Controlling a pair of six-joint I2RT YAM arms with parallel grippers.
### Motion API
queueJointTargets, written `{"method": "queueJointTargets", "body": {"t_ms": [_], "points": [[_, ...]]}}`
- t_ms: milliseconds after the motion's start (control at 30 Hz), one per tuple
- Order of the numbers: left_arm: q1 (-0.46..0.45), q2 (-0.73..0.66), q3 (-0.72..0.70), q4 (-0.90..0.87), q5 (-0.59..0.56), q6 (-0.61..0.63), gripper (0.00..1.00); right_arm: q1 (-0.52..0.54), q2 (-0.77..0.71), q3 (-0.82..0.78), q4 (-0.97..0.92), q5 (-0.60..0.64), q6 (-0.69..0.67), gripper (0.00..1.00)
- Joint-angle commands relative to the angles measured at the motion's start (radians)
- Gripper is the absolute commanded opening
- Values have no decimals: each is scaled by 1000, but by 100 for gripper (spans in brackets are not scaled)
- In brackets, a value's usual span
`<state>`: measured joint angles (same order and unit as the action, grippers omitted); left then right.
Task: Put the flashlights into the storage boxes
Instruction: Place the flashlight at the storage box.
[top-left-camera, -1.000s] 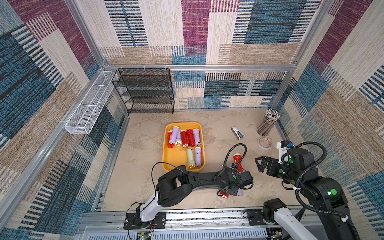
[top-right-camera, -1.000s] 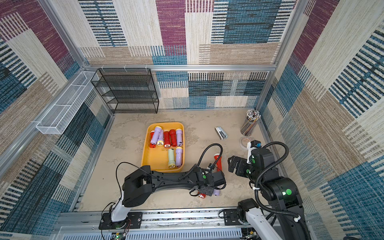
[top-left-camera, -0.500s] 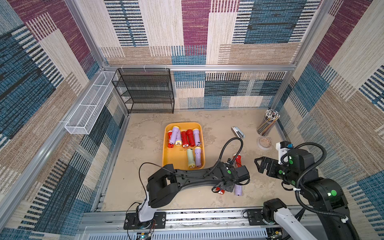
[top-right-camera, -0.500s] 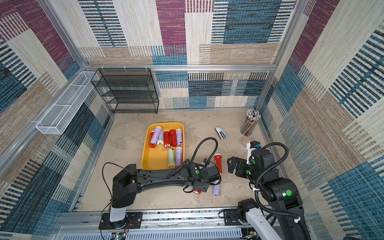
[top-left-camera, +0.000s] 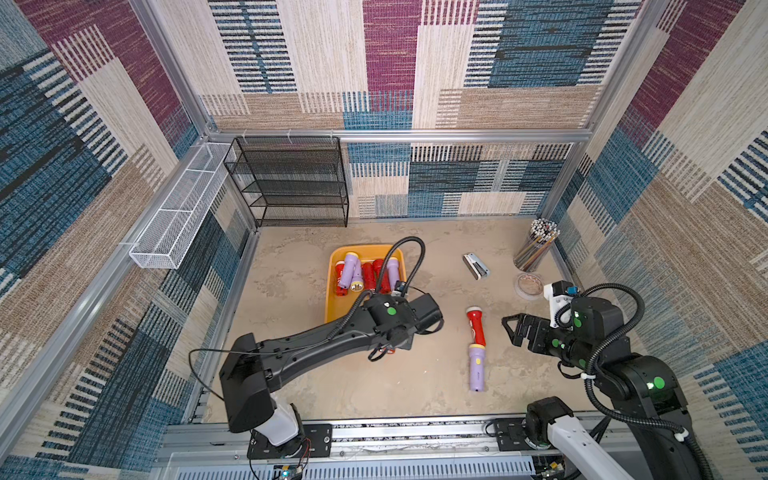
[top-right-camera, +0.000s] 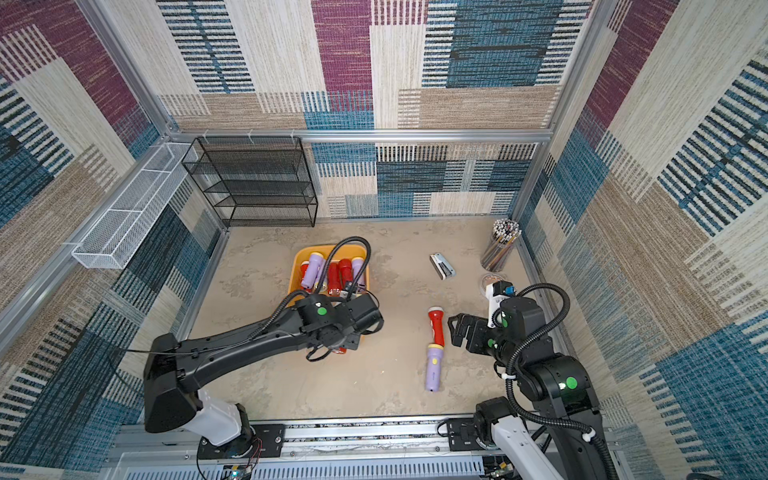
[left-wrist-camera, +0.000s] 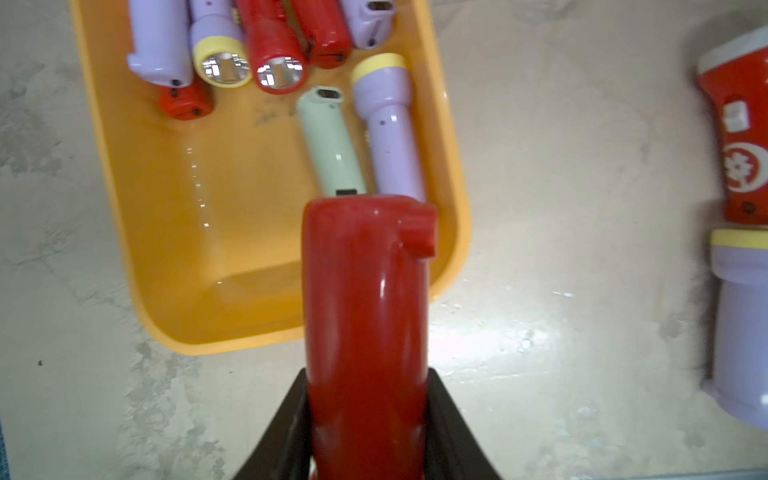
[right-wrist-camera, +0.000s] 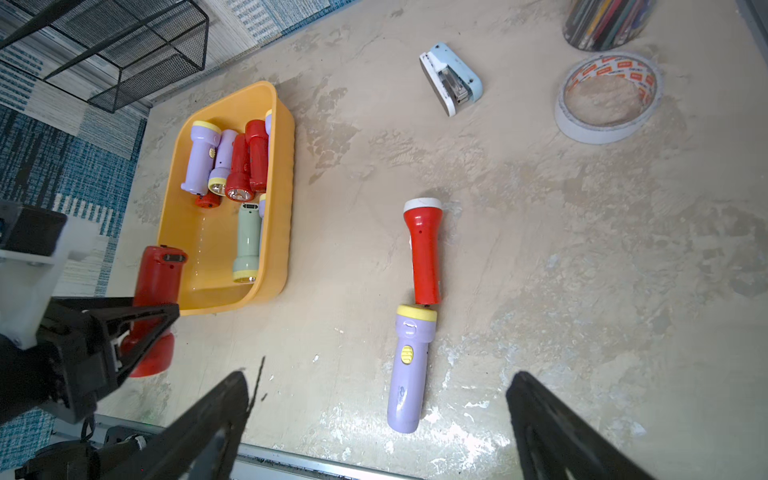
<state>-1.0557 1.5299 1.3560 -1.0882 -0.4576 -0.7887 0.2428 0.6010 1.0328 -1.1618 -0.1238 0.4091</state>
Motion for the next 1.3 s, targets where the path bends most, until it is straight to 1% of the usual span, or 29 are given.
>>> {"method": "queueJointTargets", "body": {"t_ms": [0, 133, 267, 400, 633, 867, 1000, 1067, 1200, 1267], "points": [[67, -88, -63, -16, -46, 12, 31, 1, -9, -7, 37, -23, -10, 100], [156, -158, -130, 29, -15, 50, 34, 0, -18, -20, 48, -43, -8, 100], [203, -139, -184, 96, 29, 81, 33, 1, -23, -29, 54, -54, -2, 100], [238, -63, -214, 186, 48, 110, 31, 1, -27, -31, 54, -55, -2, 100], [294, 96, -193, 291, 91, 153, 27, 1, -40, -42, 46, -52, 1, 100], [307, 254, -154, 336, 121, 158, 23, 0, -55, -74, 48, -56, 7, 100], [307, 297, -152, 359, 148, 149, 23, 1, -59, -78, 48, -59, 8, 100], [307, 305, -152, 364, 154, 143, 28, 1, -62, -85, 50, -62, 7, 100], [307, 304, -146, 353, 170, 132, 48, 0, -69, -95, 51, -66, 6, 100], [303, 289, -140, 335, 176, 128, 53, 1, -67, -103, 57, -71, 5, 100]]}}
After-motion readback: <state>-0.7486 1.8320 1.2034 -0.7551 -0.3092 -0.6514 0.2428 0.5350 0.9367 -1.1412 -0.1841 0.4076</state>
